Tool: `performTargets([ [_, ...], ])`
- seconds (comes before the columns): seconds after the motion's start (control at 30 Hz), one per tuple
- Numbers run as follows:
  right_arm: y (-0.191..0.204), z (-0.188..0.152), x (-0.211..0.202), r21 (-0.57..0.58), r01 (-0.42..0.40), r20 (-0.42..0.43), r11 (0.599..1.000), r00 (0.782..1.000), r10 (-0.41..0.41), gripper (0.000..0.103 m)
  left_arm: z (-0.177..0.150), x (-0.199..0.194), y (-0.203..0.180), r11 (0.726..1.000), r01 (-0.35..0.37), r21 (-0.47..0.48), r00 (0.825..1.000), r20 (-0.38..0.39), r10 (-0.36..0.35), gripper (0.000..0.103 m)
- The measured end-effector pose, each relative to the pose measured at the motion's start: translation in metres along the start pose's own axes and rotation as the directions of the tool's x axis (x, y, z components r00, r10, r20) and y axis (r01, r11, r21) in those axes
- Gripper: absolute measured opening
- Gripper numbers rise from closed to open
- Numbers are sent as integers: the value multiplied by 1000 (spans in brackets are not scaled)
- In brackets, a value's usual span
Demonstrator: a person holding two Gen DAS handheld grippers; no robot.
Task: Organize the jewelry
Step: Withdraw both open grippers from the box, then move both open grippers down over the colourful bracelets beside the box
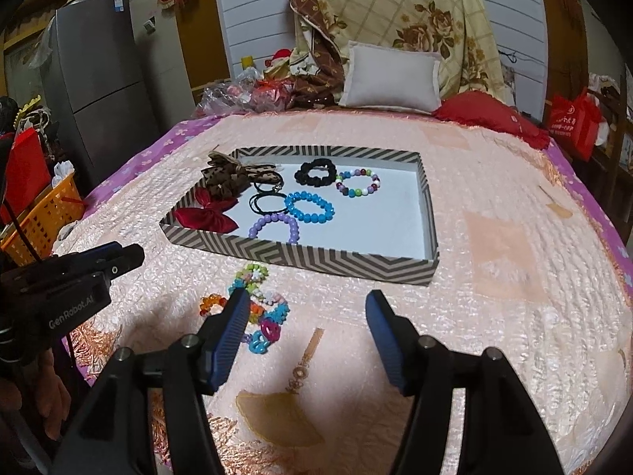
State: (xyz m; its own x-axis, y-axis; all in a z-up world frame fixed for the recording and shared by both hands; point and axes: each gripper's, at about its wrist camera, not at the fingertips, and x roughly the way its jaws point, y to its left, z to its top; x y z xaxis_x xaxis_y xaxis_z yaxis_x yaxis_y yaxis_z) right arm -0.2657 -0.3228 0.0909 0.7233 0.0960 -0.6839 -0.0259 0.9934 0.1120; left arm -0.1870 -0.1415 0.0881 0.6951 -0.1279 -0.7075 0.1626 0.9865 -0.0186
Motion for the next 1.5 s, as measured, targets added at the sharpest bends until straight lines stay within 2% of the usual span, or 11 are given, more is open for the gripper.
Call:
performTargets([
  [1.07, -7, -8, 12, 16, 18, -43, 1000, 999, -17, 67, -9, 7, -2, 1000, -18, -7, 1000, -2, 18, 20],
  [1.5, -8, -13, 21, 10, 16, -71, 1000, 997, -15, 67, -14, 19, 1, 1000, -9, -21, 999, -40, 8, 20],
])
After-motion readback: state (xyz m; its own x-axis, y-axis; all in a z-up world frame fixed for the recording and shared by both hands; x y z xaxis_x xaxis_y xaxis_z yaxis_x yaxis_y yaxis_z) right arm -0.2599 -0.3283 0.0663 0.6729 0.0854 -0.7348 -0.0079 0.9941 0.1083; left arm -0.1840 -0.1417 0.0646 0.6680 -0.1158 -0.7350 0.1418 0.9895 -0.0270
